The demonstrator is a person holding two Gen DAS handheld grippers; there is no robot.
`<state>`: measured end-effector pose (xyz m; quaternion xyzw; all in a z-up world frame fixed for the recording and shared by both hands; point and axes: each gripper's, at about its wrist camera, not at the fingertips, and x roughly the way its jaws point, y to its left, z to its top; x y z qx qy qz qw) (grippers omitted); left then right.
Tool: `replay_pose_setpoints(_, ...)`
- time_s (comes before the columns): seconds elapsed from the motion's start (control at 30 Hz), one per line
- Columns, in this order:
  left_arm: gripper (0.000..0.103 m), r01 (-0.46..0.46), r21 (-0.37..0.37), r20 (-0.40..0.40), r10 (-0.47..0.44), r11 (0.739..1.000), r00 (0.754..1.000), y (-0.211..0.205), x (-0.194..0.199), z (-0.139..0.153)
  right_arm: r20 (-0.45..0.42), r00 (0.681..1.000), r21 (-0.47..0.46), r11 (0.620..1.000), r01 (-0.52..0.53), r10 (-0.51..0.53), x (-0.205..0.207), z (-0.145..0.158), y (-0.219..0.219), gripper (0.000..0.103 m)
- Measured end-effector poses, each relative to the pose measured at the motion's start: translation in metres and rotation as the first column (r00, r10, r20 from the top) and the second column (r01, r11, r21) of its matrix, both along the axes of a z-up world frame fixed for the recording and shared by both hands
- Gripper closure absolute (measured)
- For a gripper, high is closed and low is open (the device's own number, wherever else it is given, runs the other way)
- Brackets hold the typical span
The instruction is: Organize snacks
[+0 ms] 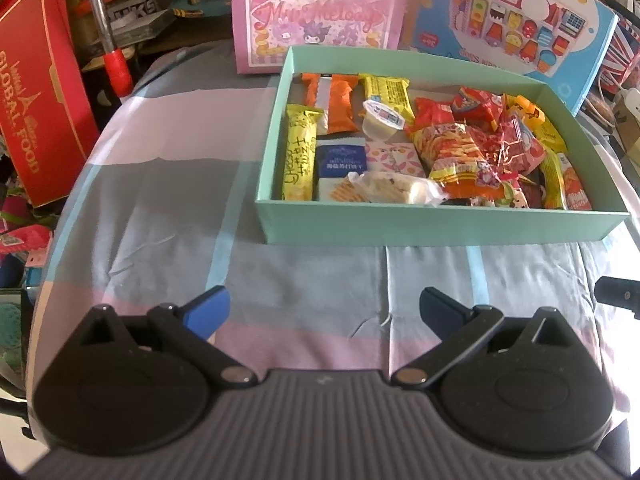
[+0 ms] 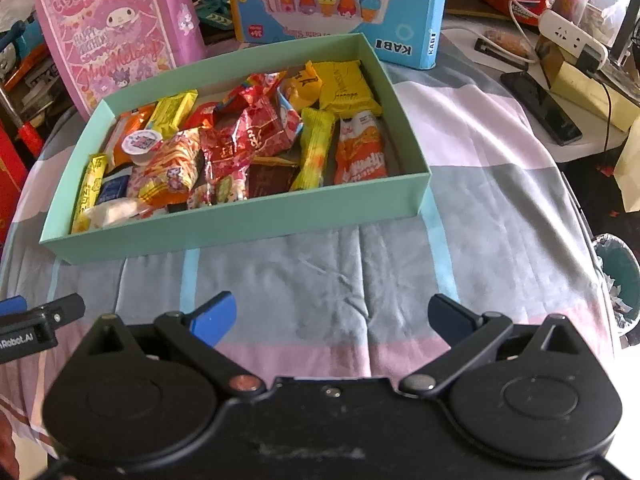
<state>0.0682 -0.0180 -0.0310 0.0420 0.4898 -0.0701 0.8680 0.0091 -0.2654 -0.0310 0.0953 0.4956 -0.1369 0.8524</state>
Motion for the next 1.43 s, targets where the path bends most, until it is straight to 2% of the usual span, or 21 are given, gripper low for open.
replay_pose_setpoints(0.4,0.0,-0.01,-0.009,-0.014,0.01,1.0,1.0,0.003,0.003,0.0,0.003,1.0,-0.005,1.0,-0.005,0.005,-0.001,0.002,0.001,0.0)
replay_pose_setpoints(1.43,0.0,0.006,0.059,0.03,-0.008,0.998,1.0,0.0,-0.003,0.011,0.026,0.999,-0.04,0.998,-0.042,0.043,-0.001,0.016,0.009,0.0)
